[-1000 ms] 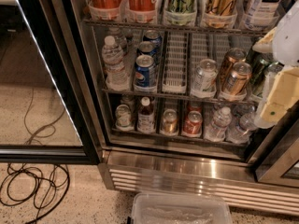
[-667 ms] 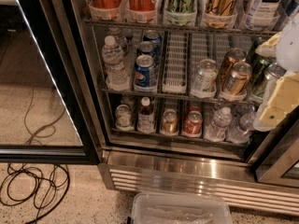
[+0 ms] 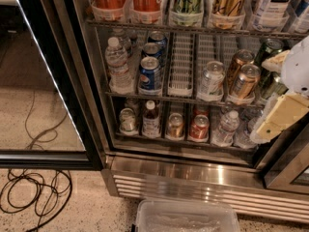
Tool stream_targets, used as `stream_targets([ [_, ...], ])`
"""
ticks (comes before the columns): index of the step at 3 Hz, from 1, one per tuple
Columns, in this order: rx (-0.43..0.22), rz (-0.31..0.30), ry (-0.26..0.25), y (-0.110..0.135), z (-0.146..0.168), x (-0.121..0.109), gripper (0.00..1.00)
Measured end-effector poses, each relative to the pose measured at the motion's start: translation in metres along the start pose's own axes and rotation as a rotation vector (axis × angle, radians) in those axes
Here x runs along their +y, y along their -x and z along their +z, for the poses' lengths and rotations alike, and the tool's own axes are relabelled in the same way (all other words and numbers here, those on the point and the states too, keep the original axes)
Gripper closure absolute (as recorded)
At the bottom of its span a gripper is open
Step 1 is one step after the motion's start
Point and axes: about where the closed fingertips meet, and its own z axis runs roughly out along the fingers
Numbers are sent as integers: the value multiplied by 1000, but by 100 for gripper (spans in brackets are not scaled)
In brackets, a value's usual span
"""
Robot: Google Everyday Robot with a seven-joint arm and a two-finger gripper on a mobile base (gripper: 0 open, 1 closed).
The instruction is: Pick water bottle from bottom shelf of fridge
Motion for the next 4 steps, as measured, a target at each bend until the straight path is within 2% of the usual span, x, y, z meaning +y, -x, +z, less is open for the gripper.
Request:
stream_targets([
  [1,0,0,0,0,0,0,0],
  [2,-33,56,7,-6,14,5,0],
  [3,-109,171,17,-21,45,19,0],
  [4,-142,309,-9,-38,83,46,0],
])
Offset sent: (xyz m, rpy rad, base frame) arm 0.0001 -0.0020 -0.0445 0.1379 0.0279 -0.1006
